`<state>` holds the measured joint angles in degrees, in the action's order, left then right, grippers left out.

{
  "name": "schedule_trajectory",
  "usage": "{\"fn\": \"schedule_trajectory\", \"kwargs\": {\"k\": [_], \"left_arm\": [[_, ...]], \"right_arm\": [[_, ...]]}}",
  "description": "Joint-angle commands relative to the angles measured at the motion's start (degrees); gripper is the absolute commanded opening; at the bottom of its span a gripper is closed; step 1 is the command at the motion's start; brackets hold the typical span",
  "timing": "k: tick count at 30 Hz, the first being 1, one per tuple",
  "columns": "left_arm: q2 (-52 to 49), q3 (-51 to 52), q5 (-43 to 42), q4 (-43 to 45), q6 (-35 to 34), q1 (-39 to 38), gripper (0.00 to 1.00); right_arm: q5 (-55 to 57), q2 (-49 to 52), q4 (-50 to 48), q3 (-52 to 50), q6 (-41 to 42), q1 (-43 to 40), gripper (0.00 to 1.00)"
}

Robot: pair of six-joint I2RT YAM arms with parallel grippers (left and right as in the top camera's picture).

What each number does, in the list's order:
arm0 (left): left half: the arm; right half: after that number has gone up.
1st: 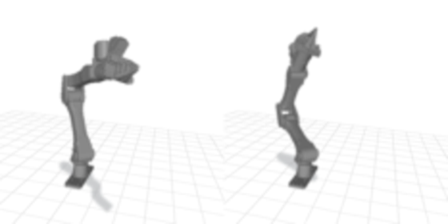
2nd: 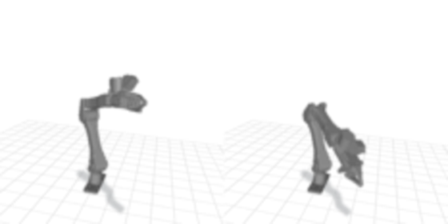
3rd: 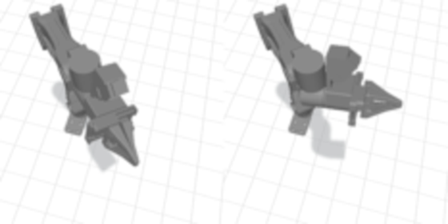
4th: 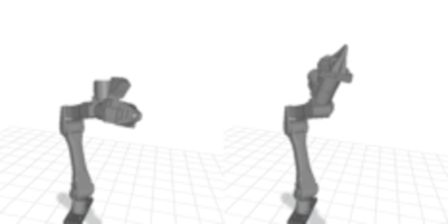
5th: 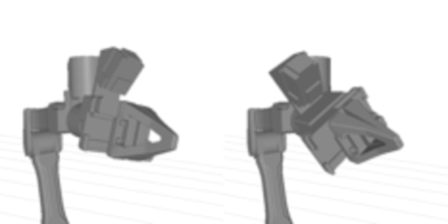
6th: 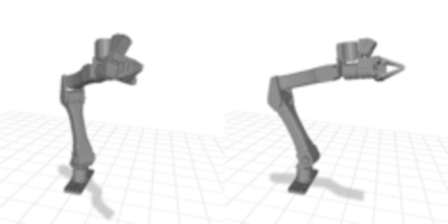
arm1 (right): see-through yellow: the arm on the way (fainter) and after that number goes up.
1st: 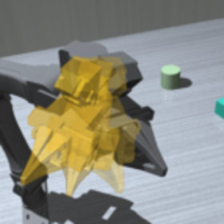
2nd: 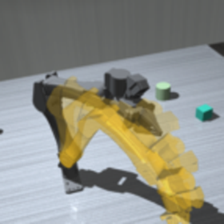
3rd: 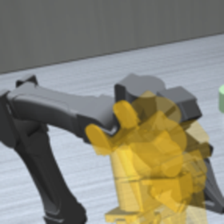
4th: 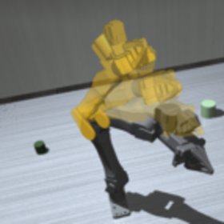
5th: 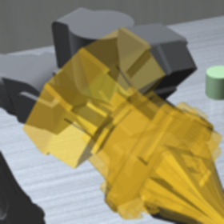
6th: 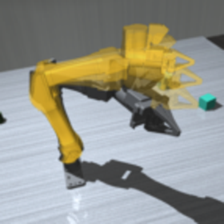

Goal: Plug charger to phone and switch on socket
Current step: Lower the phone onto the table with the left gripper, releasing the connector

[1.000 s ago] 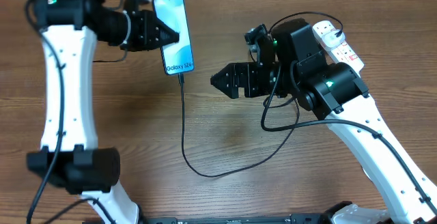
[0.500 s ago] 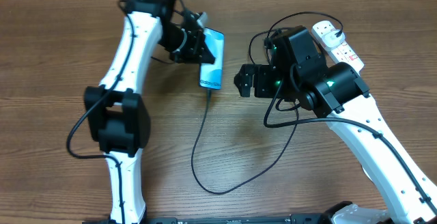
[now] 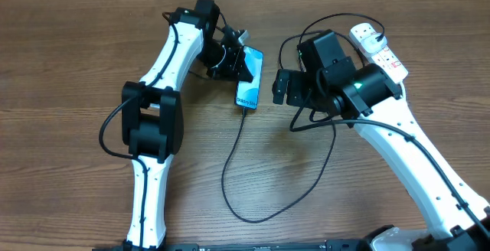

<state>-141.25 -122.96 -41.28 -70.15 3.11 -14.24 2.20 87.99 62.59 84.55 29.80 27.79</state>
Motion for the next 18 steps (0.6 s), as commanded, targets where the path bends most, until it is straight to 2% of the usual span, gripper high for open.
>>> {"fn": "schedule_trajectory", "kwargs": {"k": [1,4,10,14,18], "left_arm": [[-1.55,-0.09,-0.48,0.17,0.50,0.07,0.05],[-1.68,-0.09,1.01,0.37,0.35,0.07,0.05],[-1.70,-0.09,8.44,1.03,-4.70,-0.02,0.07],[-1.70,-0.09,8.74,0.98,-4.87,-0.09,0.07],[-1.70,-0.09,10.86,0.96,-5.31,-0.09,0.13]], "right_arm": [[1.20,0.74,-0.20,1.01,0.39,-0.24,1.00],[1.20,0.98,-0.26,1.03,0.39,-0.24,1.00],[1.20,0.98,-0.31,1.03,0.39,-0.24,1.00],[1.18,0.98,-0.31,1.01,0.42,-0.24,1.00],[1.18,0.98,-0.26,1.03,0.39,-0.24,1.00]]}}
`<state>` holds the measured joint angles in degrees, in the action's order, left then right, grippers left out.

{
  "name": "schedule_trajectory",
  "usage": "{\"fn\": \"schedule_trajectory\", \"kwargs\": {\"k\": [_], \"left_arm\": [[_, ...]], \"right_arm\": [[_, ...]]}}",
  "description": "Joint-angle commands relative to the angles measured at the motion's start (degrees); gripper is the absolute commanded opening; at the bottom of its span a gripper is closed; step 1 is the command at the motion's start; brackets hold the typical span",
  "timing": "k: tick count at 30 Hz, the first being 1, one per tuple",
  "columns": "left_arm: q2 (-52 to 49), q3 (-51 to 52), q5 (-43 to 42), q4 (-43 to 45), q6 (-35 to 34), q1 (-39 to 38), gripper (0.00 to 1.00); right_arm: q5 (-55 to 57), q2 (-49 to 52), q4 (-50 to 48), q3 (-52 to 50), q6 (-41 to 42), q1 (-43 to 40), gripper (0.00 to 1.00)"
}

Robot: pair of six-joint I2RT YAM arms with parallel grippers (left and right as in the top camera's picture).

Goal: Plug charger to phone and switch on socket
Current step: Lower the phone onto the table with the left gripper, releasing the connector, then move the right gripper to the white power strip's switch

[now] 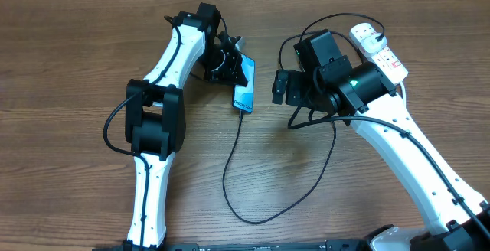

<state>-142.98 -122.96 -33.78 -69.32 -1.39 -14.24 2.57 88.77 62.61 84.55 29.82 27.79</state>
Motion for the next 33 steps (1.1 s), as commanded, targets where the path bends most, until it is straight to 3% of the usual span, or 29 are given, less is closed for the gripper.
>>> {"fn": "schedule_trajectory", "kwargs": {"k": [1,8,21,26,33], "left_arm": [[0.02,-0.09,4.55,0.09,-1.42,-0.09,0.14],[0.00,-0.09,8.79,-0.26,-3.37,-0.09,0.18],[0.02,-0.09,20.44,-2.23,-5.57,-0.09,0.52],[0.17,-0.61,25.03,-4.09,-8.87,0.09,0.53],[3.56,-8.28,25.00,-9.77,-12.15,0.96,0.61]], "right_arm": [[0.81,0.20,-0.28,1.01,0.37,-0.24,1.00],[0.81,0.20,-0.09,1.03,0.37,-0.22,1.00],[0.81,1.38,0.35,1.01,0.39,-0.24,1.00],[0.85,1.68,0.74,1.01,0.39,-0.24,1.00],[1.90,1.68,0.59,1.03,-2.16,-0.24,1.00]]}}
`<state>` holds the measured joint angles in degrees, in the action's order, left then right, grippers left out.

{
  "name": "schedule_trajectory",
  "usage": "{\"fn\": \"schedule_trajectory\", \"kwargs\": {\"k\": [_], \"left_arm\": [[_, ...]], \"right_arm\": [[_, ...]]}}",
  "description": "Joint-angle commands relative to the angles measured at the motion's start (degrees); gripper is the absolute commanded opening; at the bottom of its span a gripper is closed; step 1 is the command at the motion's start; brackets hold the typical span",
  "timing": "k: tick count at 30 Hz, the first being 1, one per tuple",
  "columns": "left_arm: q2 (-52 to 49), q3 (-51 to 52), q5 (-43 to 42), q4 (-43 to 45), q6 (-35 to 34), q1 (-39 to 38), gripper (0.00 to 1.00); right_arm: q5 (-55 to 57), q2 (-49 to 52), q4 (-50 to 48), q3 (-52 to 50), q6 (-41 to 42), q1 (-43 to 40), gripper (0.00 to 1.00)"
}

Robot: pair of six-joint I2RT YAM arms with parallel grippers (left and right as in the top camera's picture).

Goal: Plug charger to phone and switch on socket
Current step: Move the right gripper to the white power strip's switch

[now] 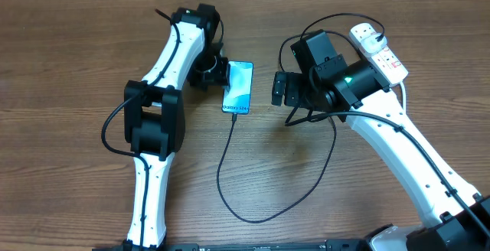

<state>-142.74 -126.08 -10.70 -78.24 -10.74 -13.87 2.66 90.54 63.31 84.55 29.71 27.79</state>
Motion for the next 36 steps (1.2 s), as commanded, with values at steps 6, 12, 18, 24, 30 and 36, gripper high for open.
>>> {"fn": "schedule_trajectory", "kwargs": {"k": [6,12,18,24,30,36], "left_arm": [[10.95,-11.50,1.95,-3.91,-3.65,1.20,0.64],[20.48,-11.72,2.71,-4.02,-3.63,1.20,1.00],[23.56,-11.72,6.29,-4.13,-3.61,1.20,1.00],[23.47,-11.65,6.27,-4.61,-3.63,1.18,1.00],[23.47,-11.65,6.25,-4.63,-3.63,1.11,1.00],[23.47,-11.65,6.25,-4.63,-3.63,1.11,1.00]], "right_arm": [[7.10,-0.09,0.79,1.57,-3.10,-2.12,1.00],[-10.62,1.09,5.68,9.49,-9.86,-16.39,1.00],[-13.62,11.76,18.05,29.35,-16.70,-31.26,1.00],[-8.50,24.90,15.50,38.88,-17.38,-39.74,1.00],[-2.12,34.01,6.82,38.82,-14.45,-43.71,1.00],[3.30,40.94,1.31,38.82,-13.11,-45.18,1.00]]}}
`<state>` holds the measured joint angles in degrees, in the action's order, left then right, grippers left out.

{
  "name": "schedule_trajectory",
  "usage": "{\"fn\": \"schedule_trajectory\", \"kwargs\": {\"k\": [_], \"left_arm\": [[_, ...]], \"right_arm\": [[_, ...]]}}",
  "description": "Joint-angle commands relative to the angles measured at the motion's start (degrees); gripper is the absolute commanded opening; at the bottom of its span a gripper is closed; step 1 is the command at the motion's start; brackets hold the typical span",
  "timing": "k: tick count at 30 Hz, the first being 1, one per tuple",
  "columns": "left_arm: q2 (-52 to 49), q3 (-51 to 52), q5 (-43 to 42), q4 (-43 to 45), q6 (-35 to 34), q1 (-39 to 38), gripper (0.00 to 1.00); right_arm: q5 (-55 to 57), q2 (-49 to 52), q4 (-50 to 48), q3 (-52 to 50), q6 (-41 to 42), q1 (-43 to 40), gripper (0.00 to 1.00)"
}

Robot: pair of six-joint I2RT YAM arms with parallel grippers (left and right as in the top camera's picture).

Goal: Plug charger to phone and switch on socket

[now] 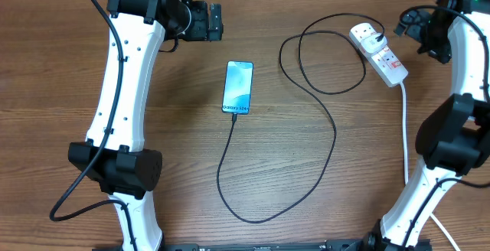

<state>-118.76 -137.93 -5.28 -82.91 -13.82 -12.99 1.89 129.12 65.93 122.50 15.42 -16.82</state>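
The phone (238,87) lies flat, screen up, in the middle of the table. The black charger cable (334,132) is plugged into the phone's near end, runs in a wide loop across the table and coils back to the plug (366,30) in the white socket strip (381,52) at the far right. The strip has red switches (393,64); their position is too small to read. My left gripper (216,21) hangs open and empty at the far edge, well clear of the phone. My right gripper (417,35) is up at the far right, just beside the socket strip, with its fingers apart.
The white lead (404,136) of the socket strip runs down the right side toward the table's front edge. The left arm (122,90) stretches along the left side and the right arm (459,105) along the right edge.
Both arms have pulled away from the phone. The left gripper went from beside the phone to the far edge. The right gripper went from right of the phone to beside the socket strip.
At first the left gripper held the phone tilted, the cable in its near end, with the right gripper open close by on the right. Then the phone lay flat with the left gripper beside it. Now the phone rests alone and both arms have moved apart.
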Motion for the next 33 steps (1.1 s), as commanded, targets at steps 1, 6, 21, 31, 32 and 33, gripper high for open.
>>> {"fn": "schedule_trajectory", "kwargs": {"k": [1,6,21,31,32,33], "left_arm": [[-0.50,0.20,0.85,0.04,-0.55,0.24,1.00],[-0.50,0.20,0.85,0.04,-0.55,0.22,1.00],[-0.50,0.20,0.83,0.04,-0.55,0.22,1.00],[-0.50,0.20,0.85,0.04,-0.55,0.22,1.00],[-0.50,0.20,0.85,0.04,-0.55,0.22,1.00],[-0.50,0.20,0.85,0.04,-0.55,0.22,1.00]], "right_arm": [[4.07,3.34,-1.95,0.85,1.03,-0.61,1.00],[3.58,6.86,-3.91,0.83,1.05,-0.61,1.00],[-0.11,12.28,-7.43,-0.92,0.76,-0.50,1.00],[-2.03,12.28,-6.21,-1.01,0.59,-0.50,1.00],[-2.03,12.28,-5.92,-1.03,0.59,-0.50,1.00],[-1.99,12.28,-5.66,-1.05,0.57,-0.50,1.00]]}}
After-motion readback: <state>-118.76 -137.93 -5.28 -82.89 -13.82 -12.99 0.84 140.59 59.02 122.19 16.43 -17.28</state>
